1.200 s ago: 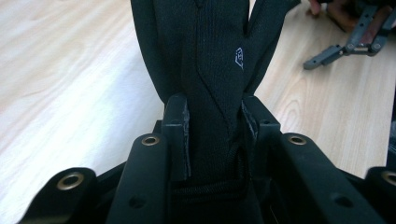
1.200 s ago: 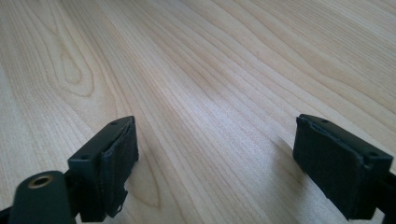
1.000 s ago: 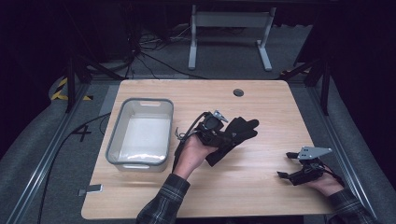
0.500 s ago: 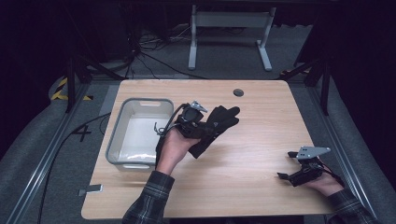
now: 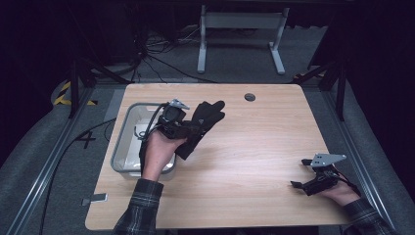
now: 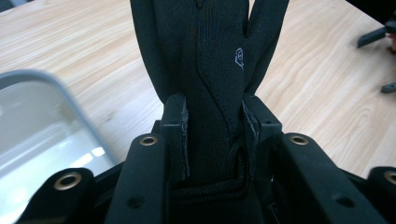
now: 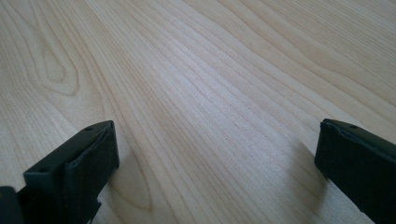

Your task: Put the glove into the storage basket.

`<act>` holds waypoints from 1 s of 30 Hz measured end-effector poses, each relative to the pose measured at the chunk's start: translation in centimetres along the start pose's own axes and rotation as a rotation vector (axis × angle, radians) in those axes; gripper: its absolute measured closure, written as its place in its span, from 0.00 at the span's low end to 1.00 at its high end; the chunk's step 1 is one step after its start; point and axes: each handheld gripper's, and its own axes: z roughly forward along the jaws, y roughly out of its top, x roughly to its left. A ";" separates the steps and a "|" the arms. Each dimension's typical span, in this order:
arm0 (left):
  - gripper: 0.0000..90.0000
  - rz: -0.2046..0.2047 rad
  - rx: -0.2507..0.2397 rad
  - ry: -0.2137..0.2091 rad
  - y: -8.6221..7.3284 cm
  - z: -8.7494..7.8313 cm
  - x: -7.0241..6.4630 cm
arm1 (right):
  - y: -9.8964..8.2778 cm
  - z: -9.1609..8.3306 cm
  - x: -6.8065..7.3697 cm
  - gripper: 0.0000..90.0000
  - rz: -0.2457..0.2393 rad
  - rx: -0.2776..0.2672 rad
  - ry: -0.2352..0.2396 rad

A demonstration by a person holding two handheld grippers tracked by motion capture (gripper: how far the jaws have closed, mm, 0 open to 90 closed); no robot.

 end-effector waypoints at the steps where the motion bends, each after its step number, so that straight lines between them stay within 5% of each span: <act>1: 0.74 0.000 0.000 0.000 0.0 0.0 0.0 | 0.0 0.0 0.0 0.00 0.000 0.000 0.000; 17: 0.74 -0.121 -0.028 0.146 -4.0 -3.6 5.1 | 0.0 0.0 0.0 0.00 -0.001 0.000 0.001; 22: 0.74 -0.140 -0.001 0.201 -5.2 -3.5 6.4 | 0.0 0.0 0.0 0.00 -0.001 0.000 0.001; 30: 0.74 -0.167 0.047 0.210 -6.5 -2.2 7.7 | 0.0 0.0 0.0 0.00 -0.001 0.000 0.002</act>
